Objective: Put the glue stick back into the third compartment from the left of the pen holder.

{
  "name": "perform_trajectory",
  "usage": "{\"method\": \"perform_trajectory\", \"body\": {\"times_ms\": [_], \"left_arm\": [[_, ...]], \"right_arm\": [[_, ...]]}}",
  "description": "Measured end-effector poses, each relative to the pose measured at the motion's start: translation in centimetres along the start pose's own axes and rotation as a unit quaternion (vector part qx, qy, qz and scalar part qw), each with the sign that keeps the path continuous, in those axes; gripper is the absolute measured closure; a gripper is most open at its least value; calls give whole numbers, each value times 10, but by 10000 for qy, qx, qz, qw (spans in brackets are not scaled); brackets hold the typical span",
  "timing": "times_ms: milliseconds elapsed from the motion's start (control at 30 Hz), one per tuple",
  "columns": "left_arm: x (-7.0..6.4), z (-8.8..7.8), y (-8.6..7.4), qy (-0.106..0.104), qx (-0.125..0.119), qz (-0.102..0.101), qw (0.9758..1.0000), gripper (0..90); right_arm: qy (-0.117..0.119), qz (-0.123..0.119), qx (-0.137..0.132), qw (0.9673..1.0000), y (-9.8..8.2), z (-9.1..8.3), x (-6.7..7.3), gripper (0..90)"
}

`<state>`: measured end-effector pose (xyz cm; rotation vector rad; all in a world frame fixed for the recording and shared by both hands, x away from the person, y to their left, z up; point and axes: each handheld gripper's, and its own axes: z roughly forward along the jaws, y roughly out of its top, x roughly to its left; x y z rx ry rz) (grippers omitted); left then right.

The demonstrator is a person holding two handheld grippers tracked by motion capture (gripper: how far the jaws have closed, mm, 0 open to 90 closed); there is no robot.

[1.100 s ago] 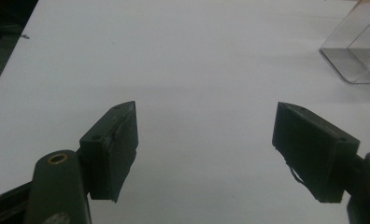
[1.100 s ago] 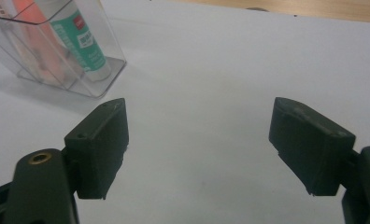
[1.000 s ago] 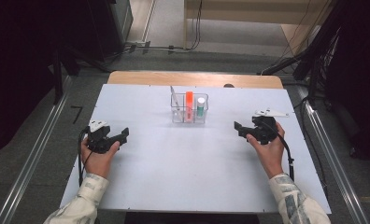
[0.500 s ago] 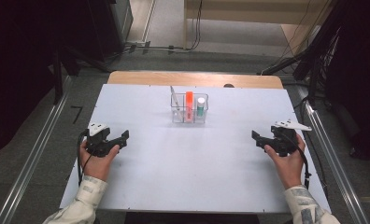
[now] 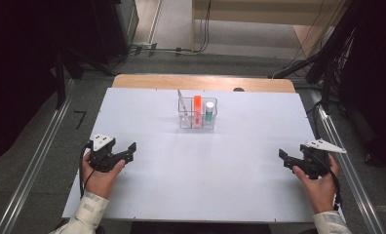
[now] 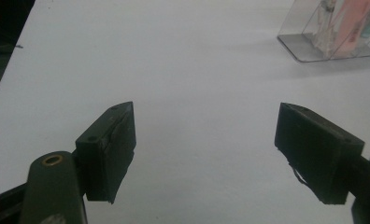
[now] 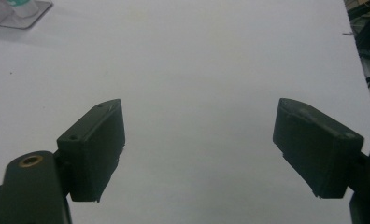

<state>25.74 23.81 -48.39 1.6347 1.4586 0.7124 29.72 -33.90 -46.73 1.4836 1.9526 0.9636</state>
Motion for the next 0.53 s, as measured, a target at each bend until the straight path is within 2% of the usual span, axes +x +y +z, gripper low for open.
{"method": "perform_trajectory", "body": {"times_ms": [333,533], "left_arm": [[-2,-12,-5,-42,-6,104,9999,199],[1,-3,-6,25,96,113,9999,185]], "right_arm": [[-115,76,29,9999,-9,-10,-9,155],[-175,159,6,9997,-14,-14,-14,150]]}}
